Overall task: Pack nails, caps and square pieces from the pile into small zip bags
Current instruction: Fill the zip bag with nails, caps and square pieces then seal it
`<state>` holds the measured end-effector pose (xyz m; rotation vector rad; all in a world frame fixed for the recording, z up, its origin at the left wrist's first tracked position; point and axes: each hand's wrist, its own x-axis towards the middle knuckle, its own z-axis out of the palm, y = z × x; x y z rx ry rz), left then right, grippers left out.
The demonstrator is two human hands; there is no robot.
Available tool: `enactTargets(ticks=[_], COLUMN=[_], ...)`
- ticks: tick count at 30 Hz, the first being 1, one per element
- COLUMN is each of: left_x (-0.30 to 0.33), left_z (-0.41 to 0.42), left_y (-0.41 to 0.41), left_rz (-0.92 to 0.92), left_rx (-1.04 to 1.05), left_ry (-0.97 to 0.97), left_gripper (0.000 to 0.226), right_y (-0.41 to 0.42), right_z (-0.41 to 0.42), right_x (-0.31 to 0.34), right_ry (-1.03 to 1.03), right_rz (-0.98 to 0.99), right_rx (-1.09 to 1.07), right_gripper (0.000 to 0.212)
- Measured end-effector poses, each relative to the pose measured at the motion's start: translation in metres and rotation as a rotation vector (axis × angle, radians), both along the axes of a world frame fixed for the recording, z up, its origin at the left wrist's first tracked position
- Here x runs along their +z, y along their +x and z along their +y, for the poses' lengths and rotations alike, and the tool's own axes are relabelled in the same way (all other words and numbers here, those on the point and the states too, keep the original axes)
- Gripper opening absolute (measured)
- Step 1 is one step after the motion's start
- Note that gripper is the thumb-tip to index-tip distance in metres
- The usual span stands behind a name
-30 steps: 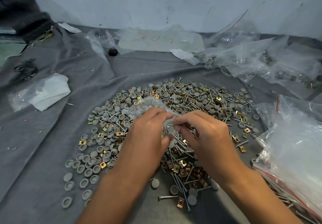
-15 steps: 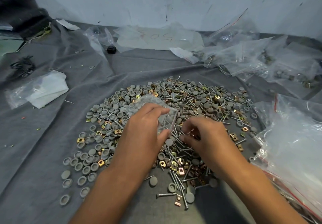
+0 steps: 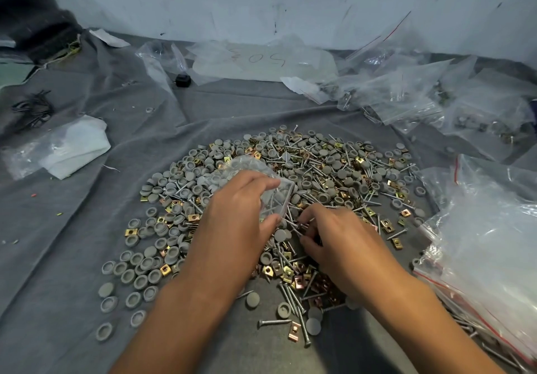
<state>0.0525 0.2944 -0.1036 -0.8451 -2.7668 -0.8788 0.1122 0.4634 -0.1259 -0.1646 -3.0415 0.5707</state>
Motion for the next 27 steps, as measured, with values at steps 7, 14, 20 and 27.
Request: enactTargets(ticks=[7,14,20,27], left_x=[-0.001,-0.002,-0.001,-0.005], left_z=[0.001,0.003,0.004,0.003], left_y=[0.0,0.001,0.0,-0.002], left_rz=[-0.002,0.002,-0.018,-0.028], left_rx=[-0.002,0.001,-0.005,0.015], left_ry=[-0.001,0.011,0.046,0.052], left_gripper=[0.056,0.057,0.054,0.057], right_y=[-0.001,-0.004,-0.008,-0.008], right_z=[0.018,0.009,-0.013,-0.012], right_x=[0.007,0.026,0.021,0.023], right_ry=[-0.057,-0.674,-0.45,-0.479], right_rz=[-0.039,0.171,0.403,0.609], right_rx=[0.019,0.043,0.024,-0.038], right_gripper=[0.022,0.005,0.017,0.011])
